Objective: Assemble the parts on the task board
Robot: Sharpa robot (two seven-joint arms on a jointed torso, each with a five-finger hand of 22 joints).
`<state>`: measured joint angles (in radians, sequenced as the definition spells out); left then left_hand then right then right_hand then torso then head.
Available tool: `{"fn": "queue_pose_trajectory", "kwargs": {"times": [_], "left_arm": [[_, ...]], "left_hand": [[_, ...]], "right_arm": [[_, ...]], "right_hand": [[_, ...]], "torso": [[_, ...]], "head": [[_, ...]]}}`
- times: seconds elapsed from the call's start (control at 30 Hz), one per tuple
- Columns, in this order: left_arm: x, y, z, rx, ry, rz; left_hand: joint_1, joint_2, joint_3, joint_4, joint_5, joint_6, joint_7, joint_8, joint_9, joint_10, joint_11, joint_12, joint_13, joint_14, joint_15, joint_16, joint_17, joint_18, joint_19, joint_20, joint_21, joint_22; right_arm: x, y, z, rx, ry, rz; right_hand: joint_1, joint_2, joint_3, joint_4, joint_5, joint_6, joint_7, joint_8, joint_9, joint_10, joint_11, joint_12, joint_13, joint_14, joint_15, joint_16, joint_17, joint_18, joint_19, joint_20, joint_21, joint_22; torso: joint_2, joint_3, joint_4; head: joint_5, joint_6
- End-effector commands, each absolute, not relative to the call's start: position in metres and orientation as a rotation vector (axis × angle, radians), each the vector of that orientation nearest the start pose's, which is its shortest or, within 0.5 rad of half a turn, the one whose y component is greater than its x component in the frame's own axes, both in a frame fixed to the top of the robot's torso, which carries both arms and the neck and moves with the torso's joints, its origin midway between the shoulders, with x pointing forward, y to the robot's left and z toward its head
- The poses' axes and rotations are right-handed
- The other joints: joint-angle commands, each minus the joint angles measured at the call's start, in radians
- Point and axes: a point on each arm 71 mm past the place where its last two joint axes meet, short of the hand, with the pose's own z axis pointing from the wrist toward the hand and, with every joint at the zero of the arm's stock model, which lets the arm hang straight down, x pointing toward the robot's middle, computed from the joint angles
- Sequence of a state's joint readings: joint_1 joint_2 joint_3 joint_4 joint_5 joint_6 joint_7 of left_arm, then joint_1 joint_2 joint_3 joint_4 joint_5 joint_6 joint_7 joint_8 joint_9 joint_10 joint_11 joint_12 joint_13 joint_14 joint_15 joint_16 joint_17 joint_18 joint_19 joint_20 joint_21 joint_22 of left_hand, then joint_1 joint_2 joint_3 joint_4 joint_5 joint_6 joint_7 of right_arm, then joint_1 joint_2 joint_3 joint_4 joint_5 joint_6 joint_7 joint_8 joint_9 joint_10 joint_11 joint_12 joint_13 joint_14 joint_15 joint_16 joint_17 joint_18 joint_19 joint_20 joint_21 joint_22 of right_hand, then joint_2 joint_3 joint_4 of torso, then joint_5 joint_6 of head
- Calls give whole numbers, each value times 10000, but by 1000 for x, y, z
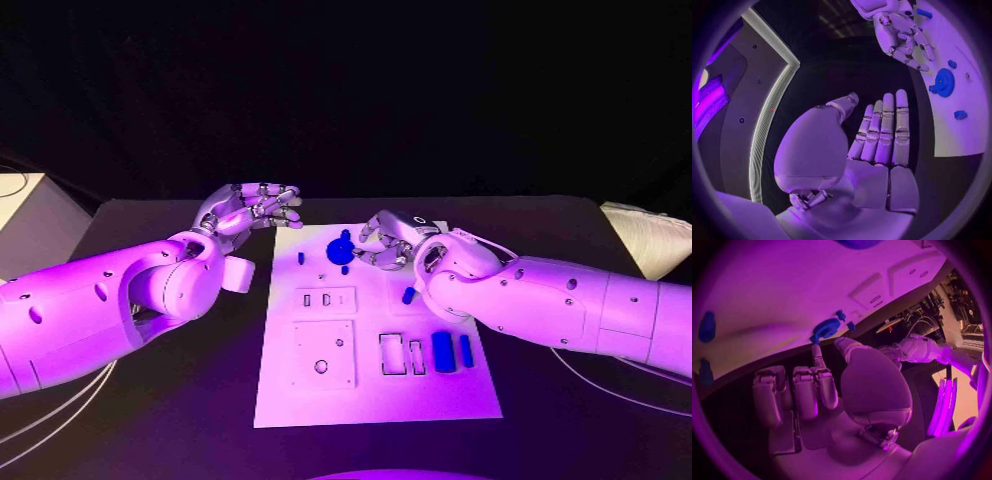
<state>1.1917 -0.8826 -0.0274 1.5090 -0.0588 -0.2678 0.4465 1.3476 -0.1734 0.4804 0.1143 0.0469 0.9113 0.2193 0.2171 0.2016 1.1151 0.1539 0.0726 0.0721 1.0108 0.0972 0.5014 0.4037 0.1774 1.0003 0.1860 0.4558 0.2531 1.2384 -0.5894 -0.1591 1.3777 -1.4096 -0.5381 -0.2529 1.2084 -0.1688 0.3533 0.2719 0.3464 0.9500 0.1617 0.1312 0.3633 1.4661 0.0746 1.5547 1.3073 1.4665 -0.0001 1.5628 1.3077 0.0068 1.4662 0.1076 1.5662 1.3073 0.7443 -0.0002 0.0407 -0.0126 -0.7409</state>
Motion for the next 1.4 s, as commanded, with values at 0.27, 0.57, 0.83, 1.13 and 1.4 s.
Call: {"fn": "queue_pose_trajectory", "kwargs": {"times": [0.27, 0.57, 0.83, 1.13, 1.4], "left_arm": [[492, 230, -172, -10139, 13694, -15841], [492, 229, -172, -10100, 13699, -15937], [494, 230, -173, -10102, 13695, -15929], [495, 231, -174, -10125, 13690, -15878], [495, 232, -174, -10128, 13723, -15903]], "left_hand": [[40, 99, 18, -48, 33, -48, 14, -55, 13, -36, 24, -44, -8, -72, -5, 13, 15, 6, -71, 22, 45, 19], [44, 96, 20, -54, 32, -50, 13, -56, 13, -37, 24, -44, -9, -76, -4, 12, 15, 5, -76, 22, 49, 22], [53, 81, 21, -70, 32, -54, 12, -58, 13, -39, 24, -44, -9, -83, -3, 10, 14, 4, -86, 23, 57, 28], [53, 81, 21, -70, 32, -54, 12, -58, 13, -39, 24, -44, -9, -83, -3, 10, 14, 4, -86, 23, 57, 28], [53, 81, 21, -70, 32, -54, 12, -58, 13, -39, 24, -44, -9, -83, -3, 10, 14, 4, -86, 23, 57, 28]], "right_arm": [[503, -179, -170, 658, 15179, 8191], [518, -245, -169, 961, 15633, 8057], [528, -272, -177, 606, 15947, 7257], [527, -277, -196, 358, 16476, 7098], [529, -277, -208, 446, 16680, 6871]], "right_hand": [[1462, -625, 372, -1223, -1472, -19, 16, -48, -82, 845, 52, -41, 2444, 982, 59, 8, 2373, -43, 995, 12, -37, 2556], [1693, -824, 304, -1530, -1360, -202, 82, -171, -153, 679, 112, -202, 2295, 990, 111, 18, 2413, -27, 962, 55, -91, 2508], [1666, -886, 71, -1571, -1432, -398, 134, -293, -208, 600, 162, -278, 2225, 993, 155, 22, 2430, -19, 945, 95, -119, 2484], [1849, -675, -823, -1558, -1459, -665, 224, -521, -293, 416, 248, -453, 2063, 994, 235, 23, 2438, -8, 924, 173, -157, 2455], [2110, -472, -1096, -1577, -1361, -645, 234, -555, -306, 446, 256, -422, 2089, 1001, 246, 31, 2467, -13, 935, 192, -141, 2471]], "torso": [[-82, 78, -153], [-116, 163, -240], [-101, 143, -185], [-106, 174, -195], [-111, 184, -175]], "head": [[-88, 105], [-67, 103], [-175, 99], [-119, 22], [-182, -82]]}}
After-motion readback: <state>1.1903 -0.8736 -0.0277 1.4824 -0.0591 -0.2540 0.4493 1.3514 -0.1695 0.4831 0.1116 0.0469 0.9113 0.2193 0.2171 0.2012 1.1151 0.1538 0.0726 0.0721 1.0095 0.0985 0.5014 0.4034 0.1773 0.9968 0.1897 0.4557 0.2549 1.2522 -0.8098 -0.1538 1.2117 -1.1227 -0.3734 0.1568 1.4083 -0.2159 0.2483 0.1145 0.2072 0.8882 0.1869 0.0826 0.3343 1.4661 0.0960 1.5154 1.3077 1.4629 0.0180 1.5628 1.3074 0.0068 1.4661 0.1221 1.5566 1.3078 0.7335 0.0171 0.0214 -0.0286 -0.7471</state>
